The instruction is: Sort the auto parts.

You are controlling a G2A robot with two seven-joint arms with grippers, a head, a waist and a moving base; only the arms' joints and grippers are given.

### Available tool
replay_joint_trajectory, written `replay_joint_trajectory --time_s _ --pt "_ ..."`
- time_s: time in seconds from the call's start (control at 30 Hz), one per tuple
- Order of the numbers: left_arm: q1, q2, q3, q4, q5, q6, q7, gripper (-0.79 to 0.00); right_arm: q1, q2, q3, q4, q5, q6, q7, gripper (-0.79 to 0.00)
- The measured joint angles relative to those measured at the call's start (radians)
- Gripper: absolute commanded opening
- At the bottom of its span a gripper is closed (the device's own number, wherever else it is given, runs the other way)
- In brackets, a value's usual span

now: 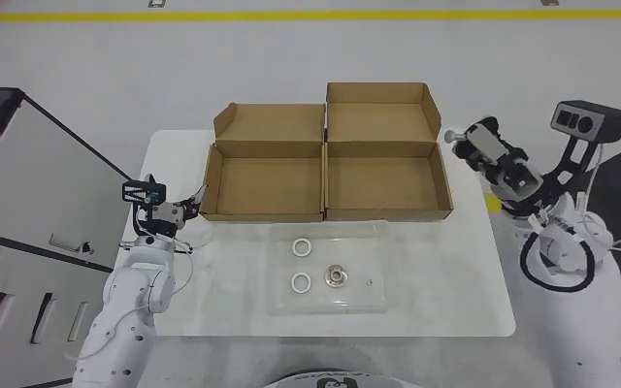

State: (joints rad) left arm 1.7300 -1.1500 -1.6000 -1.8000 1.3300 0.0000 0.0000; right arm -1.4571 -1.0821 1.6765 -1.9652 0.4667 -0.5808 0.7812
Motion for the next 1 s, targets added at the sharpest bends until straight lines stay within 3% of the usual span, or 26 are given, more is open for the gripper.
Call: replay_joint_trajectory --time_s 0.23,0.47,0.73,1.0 --pt "0.000 0.000 0.000 0.000 0.000 0.000 0.000 0.000 0.044 0.024 0.119 0.056 -0.196 0.060 0.112 -0.785" --pt "0.000 0.000 0.000 0.000 0.000 0.000 0.000 0.000 0.182 0.049 0.114 0.168 -0.367 0.055 0.249 -0.785" --pt "0.000 0.000 0.000 0.000 0.000 0.000 0.000 0.000 0.385 0.065 -0.032 0.336 -0.574 -0.028 0.360 -0.785" --pt "0.000 0.000 0.000 0.000 0.000 0.000 0.000 0.000 0.535 0.072 -0.221 0.466 -0.743 -0.084 0.374 -0.785"
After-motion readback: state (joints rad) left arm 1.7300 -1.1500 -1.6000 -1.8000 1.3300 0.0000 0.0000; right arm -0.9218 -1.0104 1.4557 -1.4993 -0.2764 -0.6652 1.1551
